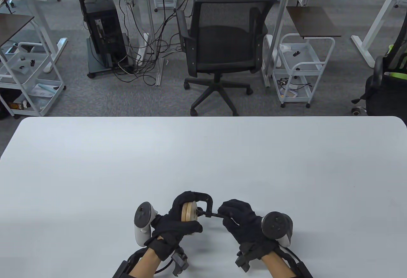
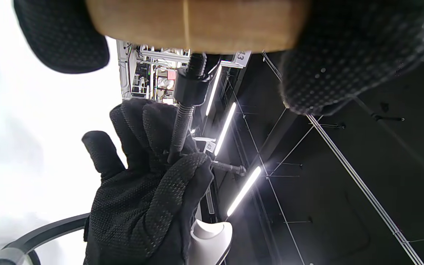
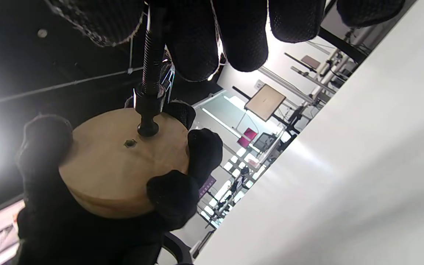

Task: Screw the clamp shut

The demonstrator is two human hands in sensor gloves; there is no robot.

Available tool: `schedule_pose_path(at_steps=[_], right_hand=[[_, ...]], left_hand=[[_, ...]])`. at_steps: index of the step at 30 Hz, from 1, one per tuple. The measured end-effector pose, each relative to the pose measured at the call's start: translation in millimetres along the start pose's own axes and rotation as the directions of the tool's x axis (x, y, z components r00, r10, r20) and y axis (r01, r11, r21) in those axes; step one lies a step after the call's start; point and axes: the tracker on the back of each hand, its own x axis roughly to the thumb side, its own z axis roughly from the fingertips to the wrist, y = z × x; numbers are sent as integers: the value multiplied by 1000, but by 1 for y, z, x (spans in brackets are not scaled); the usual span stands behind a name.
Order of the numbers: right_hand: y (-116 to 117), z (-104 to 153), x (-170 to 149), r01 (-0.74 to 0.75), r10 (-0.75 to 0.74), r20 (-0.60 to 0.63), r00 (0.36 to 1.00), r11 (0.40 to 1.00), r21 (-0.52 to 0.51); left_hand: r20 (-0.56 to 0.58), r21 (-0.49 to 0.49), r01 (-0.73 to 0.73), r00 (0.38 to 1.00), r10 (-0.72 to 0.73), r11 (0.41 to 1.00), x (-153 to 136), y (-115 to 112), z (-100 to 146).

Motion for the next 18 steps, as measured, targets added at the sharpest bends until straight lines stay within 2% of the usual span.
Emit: schedule_pose_path(at_steps=[7, 14, 18], right_hand=[[2, 1, -10, 206, -206, -132, 970, 978, -12], [-3, 2, -8, 203, -207, -133, 969, 978, -41], [-10, 2, -7, 143, -148, -119, 982, 988, -50]], left_hand=[[-7, -9, 12, 1000, -12, 1000, -2, -1, 0], [-9, 0, 14, 1000, -14, 1000, -2, -1, 0], [-8, 15, 19, 1000, -19, 1000, -1, 1, 0]])
